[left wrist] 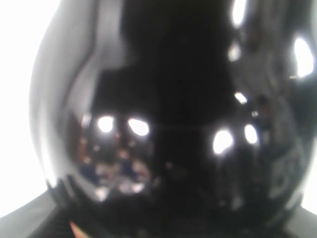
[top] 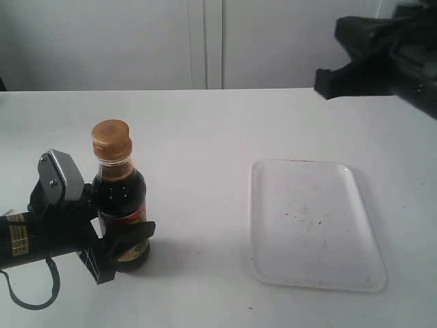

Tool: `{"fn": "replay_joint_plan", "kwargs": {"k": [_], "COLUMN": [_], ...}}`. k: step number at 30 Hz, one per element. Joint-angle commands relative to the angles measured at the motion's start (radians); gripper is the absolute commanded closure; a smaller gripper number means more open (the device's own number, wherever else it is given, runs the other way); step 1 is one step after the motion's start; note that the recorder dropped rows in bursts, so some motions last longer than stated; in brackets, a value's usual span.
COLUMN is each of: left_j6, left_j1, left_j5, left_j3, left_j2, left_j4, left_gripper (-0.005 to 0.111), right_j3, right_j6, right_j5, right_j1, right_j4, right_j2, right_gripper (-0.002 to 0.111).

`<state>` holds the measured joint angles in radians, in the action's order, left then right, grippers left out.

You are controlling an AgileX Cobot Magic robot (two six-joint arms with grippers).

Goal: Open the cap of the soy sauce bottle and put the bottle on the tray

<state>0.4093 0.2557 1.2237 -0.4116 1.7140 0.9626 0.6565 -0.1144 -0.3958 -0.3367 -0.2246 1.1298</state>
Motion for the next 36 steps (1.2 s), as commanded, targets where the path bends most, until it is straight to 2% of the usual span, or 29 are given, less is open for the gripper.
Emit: {"fn": "replay_joint_plan", "kwargs": {"k": [1,9,19,23,29,36], "left_j6": [0.005,0.005,0.005,0.005,0.005,0.005], "left_j1": [0.006,0.006,0.006,0.006,0.006,0.006], "left_j5": [-0.003,-0.003,-0.003,-0.003,-0.003,-0.003], "left_j3": [0.002,0.002,0.002,0.002,0.002,0.002], "left_j2": [0.002,0.002,0.002,0.002,0.002,0.002], "left_j4": [0.025,0.025,0.029,0.034,0.034,0.041], "left_gripper": [0.107,0.107,0.107,0.107,0.107,0.107], "right_j3": [0.040,0.101,0.150,0.150,0.152,0.242], "right_j6": [0.035,0.149,0.366,0.370,0.372,0.414], "right_j5": [-0.020,-0.056,-0.169,-0.274,-0.338,-0.286], "right_j1": [-0.073,-0.197,-0.259,-0.261,-0.292,-0.343], "right_j4": [-0.015,-0.004,0.027,0.029,0.029,0.032], "right_j2": [0.097,0.265,0.472,0.518,0.572,0.650], "right_gripper": [0.108,0.108,0.108,0.108,0.108,0.108]}}
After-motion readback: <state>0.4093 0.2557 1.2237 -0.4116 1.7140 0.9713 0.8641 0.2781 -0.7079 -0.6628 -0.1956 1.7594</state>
